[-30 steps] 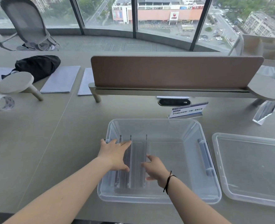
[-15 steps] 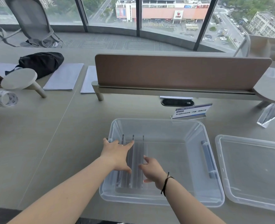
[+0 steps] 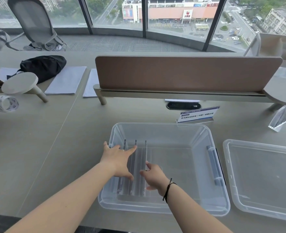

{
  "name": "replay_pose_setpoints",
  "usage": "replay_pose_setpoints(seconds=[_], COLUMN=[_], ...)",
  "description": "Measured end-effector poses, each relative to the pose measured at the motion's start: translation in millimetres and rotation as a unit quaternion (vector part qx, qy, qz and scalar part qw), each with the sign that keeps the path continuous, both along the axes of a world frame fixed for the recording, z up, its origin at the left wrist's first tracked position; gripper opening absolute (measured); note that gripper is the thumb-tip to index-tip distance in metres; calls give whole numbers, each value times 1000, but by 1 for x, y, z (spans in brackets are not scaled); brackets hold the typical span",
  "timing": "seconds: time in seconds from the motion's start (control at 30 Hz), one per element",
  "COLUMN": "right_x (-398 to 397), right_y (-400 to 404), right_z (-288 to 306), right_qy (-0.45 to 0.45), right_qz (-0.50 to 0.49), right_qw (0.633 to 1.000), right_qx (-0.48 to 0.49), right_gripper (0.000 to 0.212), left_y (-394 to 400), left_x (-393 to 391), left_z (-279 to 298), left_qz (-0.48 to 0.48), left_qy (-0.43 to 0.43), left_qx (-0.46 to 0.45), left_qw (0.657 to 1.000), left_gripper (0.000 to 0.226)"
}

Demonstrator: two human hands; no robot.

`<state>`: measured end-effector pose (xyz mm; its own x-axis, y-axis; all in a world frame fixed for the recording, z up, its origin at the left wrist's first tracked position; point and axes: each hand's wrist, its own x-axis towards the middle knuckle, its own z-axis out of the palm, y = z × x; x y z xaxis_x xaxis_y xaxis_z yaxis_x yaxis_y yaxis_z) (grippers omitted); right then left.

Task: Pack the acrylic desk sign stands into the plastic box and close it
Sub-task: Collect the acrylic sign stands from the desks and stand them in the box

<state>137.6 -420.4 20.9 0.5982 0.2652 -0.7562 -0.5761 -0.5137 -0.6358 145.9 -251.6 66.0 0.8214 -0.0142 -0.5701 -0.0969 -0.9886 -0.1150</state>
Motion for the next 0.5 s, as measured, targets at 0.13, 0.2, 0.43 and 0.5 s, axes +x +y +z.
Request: replay_pose_setpoints(seconds=[0.13,0.2,0.43,0.5], right_x=[4,1,10,20], right_y=[1,0,-19,-32], right_z=[4,6,35,53], right_qy=[20,3,-39,-40], right_qz=[9,20,37,-4], right_qw=[1000,1000,994,997], right_qx=[-4,-21,-97,-69], right_gripper=[66,69,69,54], left_y=[-2,-3,-24,-37], left_x=[-2,-1,44,65], left_z=[4,6,45,56], left_qz=[-9,-18,-51,-53], left_qy=[14,31,15,-24], left_qx=[12,17,-22,-93], left_qw=[1000,999,998,994], left_gripper=[121,122,83,67])
